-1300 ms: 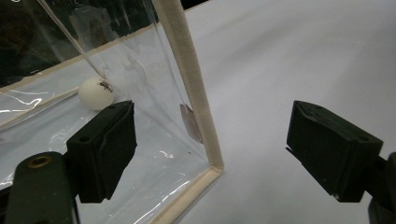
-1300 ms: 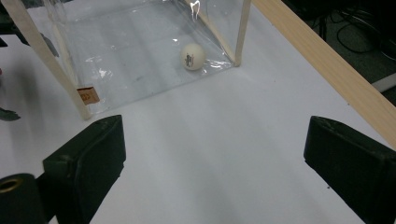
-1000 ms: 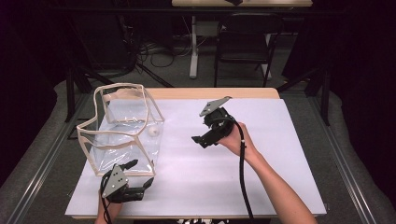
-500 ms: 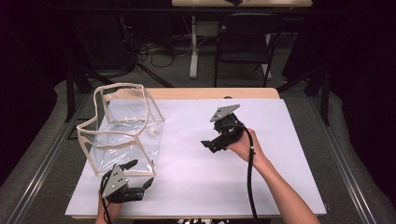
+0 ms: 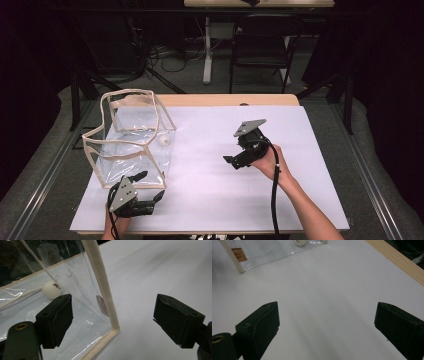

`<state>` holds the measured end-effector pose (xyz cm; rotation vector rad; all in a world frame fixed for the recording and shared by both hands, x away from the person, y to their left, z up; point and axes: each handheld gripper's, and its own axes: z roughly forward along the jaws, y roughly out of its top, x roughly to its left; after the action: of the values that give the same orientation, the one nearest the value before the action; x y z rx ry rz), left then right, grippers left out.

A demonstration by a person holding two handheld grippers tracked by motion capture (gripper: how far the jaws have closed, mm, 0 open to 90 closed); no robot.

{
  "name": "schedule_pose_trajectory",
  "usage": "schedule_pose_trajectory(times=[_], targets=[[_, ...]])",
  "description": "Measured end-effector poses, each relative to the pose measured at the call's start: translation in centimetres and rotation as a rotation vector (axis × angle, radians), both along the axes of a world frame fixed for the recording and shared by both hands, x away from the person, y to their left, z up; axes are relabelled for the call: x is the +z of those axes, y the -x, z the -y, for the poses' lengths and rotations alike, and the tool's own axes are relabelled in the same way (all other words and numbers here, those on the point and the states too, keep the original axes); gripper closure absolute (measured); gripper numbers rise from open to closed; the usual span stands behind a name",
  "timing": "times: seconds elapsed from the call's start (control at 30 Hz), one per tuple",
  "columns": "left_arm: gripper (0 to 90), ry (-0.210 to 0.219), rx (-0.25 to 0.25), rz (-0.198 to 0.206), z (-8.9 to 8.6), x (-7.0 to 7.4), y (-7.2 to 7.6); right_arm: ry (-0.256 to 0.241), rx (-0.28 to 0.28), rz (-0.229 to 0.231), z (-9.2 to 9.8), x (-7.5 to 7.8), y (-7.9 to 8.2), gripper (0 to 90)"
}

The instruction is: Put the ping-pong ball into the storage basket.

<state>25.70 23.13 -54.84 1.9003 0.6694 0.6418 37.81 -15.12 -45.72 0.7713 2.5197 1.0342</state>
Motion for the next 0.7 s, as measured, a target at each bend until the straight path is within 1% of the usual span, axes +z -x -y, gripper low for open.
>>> schedule_pose_trajectory(times=[0.43, 0.5, 0.7], targets=[[16.1, 0.003, 0.0, 0.0, 0.0, 0.0, 0.0, -0.004, -0.028, -0.001, 1.6, -1.3, 1.0, 5.8], [16.1, 0.004, 0.001, 0.0, 0.0, 0.0, 0.0, -0.012, -0.038, -0.005, 1.8, -1.5, 1.1, 5.8], [16.1, 0.0, 0.003, -0.001, 0.1, 0.0, 0.0, -0.023, -0.051, 0.001, 2.7, -2.1, 1.6, 5.9]])
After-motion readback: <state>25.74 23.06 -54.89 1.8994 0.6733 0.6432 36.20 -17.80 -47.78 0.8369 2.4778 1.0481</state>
